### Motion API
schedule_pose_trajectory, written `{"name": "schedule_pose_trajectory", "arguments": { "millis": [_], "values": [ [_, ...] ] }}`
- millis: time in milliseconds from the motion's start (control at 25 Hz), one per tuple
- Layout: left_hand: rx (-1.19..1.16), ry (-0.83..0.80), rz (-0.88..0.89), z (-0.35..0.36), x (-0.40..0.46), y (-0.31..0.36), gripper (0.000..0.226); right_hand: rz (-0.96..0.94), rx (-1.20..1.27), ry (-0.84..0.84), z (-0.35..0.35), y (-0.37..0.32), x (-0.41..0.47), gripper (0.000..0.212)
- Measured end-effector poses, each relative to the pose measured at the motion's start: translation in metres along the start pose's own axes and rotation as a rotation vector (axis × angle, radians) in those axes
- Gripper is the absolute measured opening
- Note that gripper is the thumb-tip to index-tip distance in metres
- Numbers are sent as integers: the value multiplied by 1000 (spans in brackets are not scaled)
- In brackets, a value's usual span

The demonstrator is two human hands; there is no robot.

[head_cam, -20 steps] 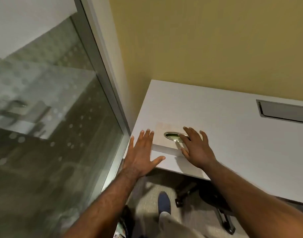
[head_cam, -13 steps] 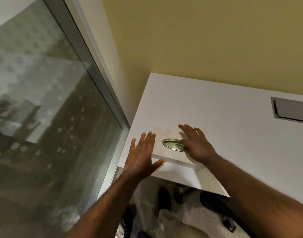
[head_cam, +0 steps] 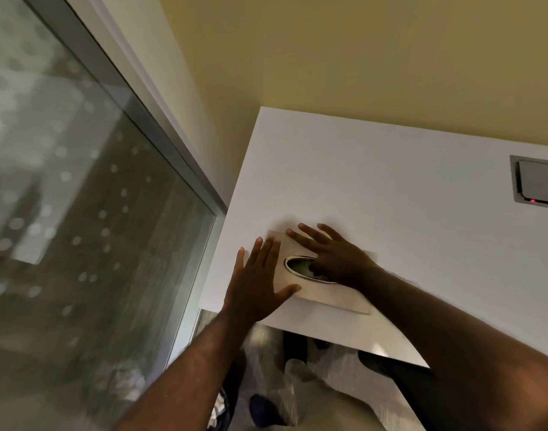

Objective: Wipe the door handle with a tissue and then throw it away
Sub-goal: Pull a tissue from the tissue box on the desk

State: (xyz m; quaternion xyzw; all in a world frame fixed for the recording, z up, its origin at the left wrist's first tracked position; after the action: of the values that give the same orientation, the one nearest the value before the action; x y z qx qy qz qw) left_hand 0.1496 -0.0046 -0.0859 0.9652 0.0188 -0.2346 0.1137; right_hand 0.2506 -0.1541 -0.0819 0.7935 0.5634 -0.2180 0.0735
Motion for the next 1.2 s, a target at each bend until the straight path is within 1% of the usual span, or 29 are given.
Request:
{"name": "schedule_pose_trajectory", "arguments": {
  "millis": [200, 360, 440, 520, 600, 680, 800, 880, 1000, 1080, 1200],
  "values": [
    [-44, 1, 3, 5, 4, -3, 99, -20, 11, -37, 0, 3, 3, 22],
    [-70, 5, 11, 6, 6, -3, 100, -41, 0, -20, 1, 3, 7, 25],
    [-76, 5, 15, 6, 6, -4, 100, -97, -55, 20, 0, 0, 8, 20],
    [-60, 2, 14, 7, 5, -5, 100, -176, -141, 112, -3, -4, 8, 8],
    [-59, 3, 11, 7, 4, -6, 101, -223, -185, 159, -3, -5, 8, 17],
    [-92, 12, 15, 7, 3, -7, 104, -242, -206, 177, -4, -6, 7, 20],
    [-154, 25, 33, 7, 2, -8, 108, -231, -246, 199, 1, -2, 0, 18],
    [-176, 30, 40, 7, 1, -8, 109, -185, -276, 198, 6, -1, -5, 15],
    [-184, 29, 53, 6, 1, -8, 110, -104, -303, 239, 11, -1, -11, 20],
    [-172, 17, 56, 6, 1, -9, 112, -94, -279, 282, 10, -3, -15, 22],
    [-172, 14, 47, 9, 1, -9, 115, -104, -238, 345, 7, -10, -23, 15]
  ]
}}
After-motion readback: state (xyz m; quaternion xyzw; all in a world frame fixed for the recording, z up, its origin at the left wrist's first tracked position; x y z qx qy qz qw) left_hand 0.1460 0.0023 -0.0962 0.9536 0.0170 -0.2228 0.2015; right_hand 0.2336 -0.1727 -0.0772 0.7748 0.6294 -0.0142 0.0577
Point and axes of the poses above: each hand's wrist, its own x-axis towards the middle knuckle, its own z-axis out of the palm, y = z × x, the point moved 4 cm from there along x, towards the middle knuckle, and after that the axes turned 12 degrees about -y, right-handed, at the moved point
